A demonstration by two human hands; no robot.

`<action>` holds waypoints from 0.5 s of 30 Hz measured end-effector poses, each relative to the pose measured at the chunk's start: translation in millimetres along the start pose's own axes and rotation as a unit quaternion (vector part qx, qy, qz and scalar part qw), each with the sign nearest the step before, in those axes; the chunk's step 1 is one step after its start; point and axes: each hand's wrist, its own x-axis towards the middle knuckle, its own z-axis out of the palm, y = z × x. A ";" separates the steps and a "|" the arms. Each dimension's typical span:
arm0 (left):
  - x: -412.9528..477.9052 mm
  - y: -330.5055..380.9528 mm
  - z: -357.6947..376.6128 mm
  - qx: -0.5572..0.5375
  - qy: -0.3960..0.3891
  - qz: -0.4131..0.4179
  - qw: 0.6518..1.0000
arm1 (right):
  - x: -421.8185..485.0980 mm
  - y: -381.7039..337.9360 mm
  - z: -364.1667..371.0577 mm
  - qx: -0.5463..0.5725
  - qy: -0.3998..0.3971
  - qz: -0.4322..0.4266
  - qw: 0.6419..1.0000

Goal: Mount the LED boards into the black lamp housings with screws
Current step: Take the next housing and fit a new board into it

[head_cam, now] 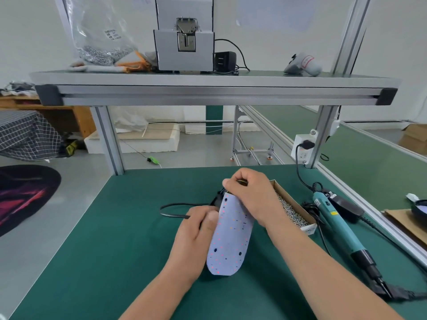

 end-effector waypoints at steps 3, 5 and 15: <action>2.5 -2.1 -1.7 -0.004 0.050 -0.008 0.999 | 2.6 12.2 -4.3 -0.003 0.050 0.008 0.999; 6.1 -2.4 -3.0 0.014 0.076 -0.018 0.997 | 3.7 17.5 -8.9 0.010 0.051 0.033 0.998; 5.8 -0.1 -0.3 0.004 0.064 -0.023 0.998 | 1.5 21.8 -4.9 0.054 -0.025 0.070 0.996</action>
